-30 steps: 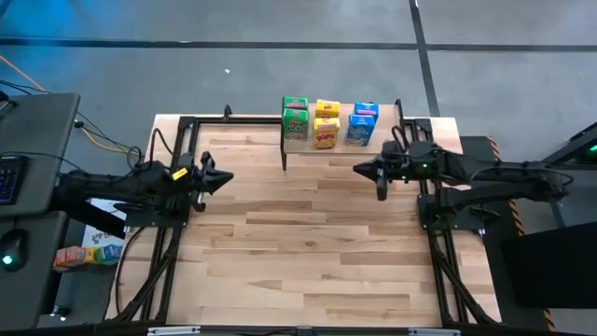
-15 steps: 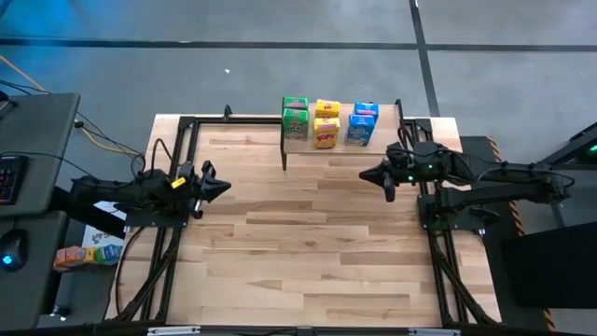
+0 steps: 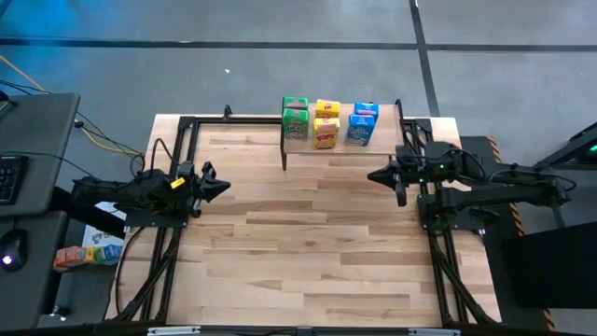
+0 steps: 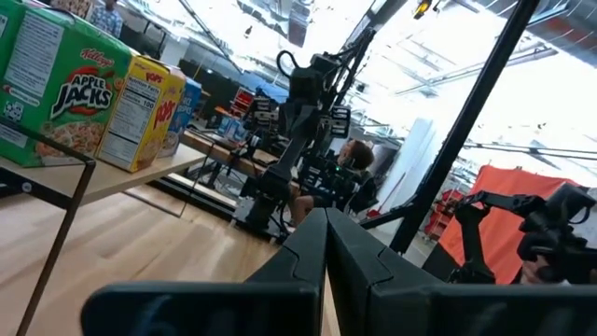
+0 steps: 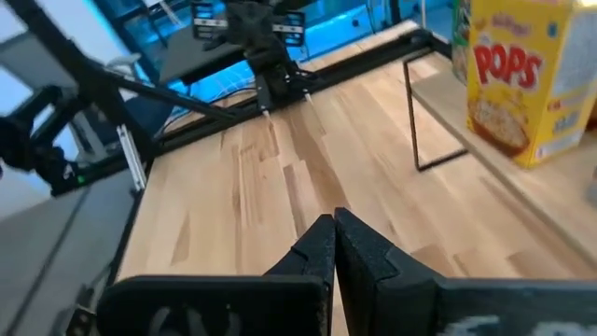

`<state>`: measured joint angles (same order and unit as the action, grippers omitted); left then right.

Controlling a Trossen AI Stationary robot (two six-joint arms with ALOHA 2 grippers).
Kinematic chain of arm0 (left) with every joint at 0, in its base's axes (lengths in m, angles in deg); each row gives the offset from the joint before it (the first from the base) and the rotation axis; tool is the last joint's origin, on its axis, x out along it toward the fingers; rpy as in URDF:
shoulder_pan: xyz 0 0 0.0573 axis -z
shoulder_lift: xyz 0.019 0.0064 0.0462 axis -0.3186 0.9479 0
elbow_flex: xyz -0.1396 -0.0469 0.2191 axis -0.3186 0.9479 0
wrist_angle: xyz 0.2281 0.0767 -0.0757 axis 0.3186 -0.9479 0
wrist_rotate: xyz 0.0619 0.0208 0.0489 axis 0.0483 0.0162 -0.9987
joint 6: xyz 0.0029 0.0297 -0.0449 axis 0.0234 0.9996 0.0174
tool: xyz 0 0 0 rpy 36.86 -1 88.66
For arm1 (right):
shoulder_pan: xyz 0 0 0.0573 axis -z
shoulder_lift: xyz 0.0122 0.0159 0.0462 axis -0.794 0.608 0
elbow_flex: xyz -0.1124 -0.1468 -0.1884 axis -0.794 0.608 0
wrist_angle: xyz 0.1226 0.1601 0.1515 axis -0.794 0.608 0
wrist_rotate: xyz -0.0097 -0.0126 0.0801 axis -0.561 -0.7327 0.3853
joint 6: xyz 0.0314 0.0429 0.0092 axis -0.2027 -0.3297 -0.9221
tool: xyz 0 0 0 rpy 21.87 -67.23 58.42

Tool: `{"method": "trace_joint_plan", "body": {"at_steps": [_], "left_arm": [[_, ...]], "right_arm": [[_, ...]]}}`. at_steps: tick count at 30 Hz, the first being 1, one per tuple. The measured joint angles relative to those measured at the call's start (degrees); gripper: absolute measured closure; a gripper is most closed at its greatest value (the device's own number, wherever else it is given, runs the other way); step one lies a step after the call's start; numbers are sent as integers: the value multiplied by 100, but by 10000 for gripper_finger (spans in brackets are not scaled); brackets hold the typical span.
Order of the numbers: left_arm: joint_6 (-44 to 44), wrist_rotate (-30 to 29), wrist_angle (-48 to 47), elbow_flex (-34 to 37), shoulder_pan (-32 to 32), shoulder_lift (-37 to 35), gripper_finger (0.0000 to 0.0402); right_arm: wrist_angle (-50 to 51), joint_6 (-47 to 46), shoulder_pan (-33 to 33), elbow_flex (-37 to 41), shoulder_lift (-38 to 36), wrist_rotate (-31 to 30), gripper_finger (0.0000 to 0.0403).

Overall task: Stack cereal on shelf
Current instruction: Return to Home Position

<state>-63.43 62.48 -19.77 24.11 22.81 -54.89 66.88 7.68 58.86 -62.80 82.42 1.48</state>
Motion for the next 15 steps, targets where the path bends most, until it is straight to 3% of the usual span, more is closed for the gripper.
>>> {"method": "trace_joint_plan", "body": {"at_steps": [4,9,15], "left_arm": [[-4,0,0,0,0,0,401],[-7,-2,2,0,0,0,401],[-9,-32,-269,0,-38,-103,401]], "right_arm": [[-20,539,2,0,-33,115,403],[-276,786,1,71,-38,781,403],[-2640,-189,-50,1566,-387,1629,403]]}}
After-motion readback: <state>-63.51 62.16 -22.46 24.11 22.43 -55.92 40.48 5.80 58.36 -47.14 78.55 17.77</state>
